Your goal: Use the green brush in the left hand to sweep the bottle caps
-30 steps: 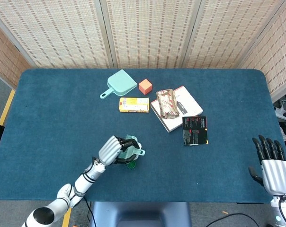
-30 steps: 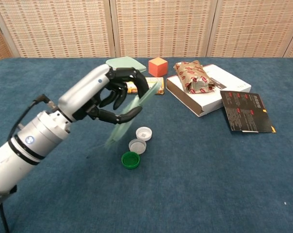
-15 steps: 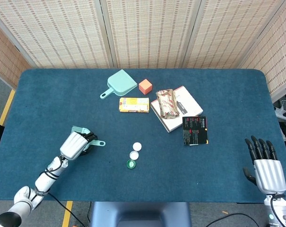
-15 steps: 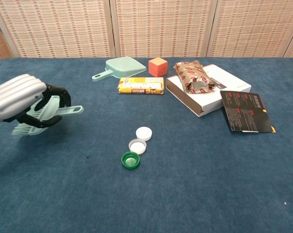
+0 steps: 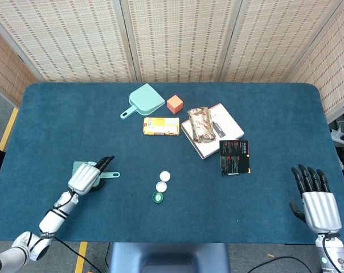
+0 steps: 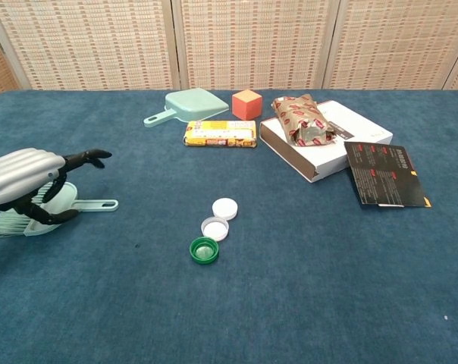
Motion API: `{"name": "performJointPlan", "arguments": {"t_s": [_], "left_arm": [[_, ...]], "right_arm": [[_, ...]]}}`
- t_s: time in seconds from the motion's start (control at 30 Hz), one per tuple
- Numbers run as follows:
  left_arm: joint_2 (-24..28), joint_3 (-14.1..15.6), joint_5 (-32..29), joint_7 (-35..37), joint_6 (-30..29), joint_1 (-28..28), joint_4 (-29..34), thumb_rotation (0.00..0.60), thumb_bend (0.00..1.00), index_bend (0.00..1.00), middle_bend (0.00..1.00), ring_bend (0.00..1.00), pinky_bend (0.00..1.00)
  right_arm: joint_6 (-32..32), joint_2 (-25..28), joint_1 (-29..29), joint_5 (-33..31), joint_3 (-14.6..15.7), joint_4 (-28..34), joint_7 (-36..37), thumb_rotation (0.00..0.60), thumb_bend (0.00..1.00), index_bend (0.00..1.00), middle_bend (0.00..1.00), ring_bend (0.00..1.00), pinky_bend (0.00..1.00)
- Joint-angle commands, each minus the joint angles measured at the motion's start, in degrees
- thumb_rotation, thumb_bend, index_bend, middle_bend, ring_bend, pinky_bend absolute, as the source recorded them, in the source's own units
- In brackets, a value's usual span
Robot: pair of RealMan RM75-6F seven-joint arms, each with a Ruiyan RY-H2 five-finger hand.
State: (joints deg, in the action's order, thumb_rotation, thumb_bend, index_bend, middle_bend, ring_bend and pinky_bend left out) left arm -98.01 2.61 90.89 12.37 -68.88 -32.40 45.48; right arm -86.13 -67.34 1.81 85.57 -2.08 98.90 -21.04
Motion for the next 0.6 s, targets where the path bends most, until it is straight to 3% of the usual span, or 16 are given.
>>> {"name": "performJointPlan", "arguments": {"t_s": [0.03, 0.13, 0.23, 0.27, 0.37, 0.6], "left_arm": [[5.8, -0.3, 0.1, -1.8, -2.0, 1.0, 9.6, 0.600, 0.31, 0.00, 0.00, 0.60, 0.89], [10.5, 0.0, 0.7, -3.6, -5.6, 3.0, 17.4, 0.600, 0.31, 0.00, 0.00, 0.39, 0.75], [16.6, 1.0, 0.6, -7.8, -11.6, 7.6, 26.1, 0.600, 0.31, 0.00, 0.00, 0.09, 0.46], [18.5, 1.5, 0.3, -8.9, -13.5, 9.4, 28.5, 0.600, 0.31, 0.00, 0.00, 0.05, 0.38], [22.5, 2.6, -0.5, -7.7, -21.0, 15.6, 32.0, 0.600, 0.32, 0.00, 0.00, 0.00, 0.15], [27.6, 3.6, -0.7, -5.7, -22.7, 19.6, 34.7, 0.600, 0.35, 0.00, 0.00, 0.00, 0.09]], "right_arm": [[-0.2, 0.0, -0.1, 0.3, 0.2, 0.1, -0.1, 0.600, 0.22, 0.00, 0.00, 0.00, 0.00], [-0.5, 0.2, -0.3, 0.8, 0.4, 0.3, 0.0, 0.600, 0.22, 0.00, 0.00, 0.00, 0.00], [-0.7, 0.5, -0.4, 0.7, 0.3, 0.5, 0.4, 0.600, 0.22, 0.00, 0.00, 0.00, 0.00], [-0.5, 0.6, -0.3, 0.5, 0.2, 0.5, 0.6, 0.600, 0.22, 0.00, 0.00, 0.00, 0.00], [0.8, 1.1, 0.0, -1.4, -0.3, 0.5, 1.4, 0.600, 0.22, 0.00, 0.00, 0.00, 0.00], [2.3, 1.3, 0.5, -0.6, 0.6, 1.0, 1.8, 0.600, 0.22, 0.00, 0.00, 0.00, 0.00]]}}
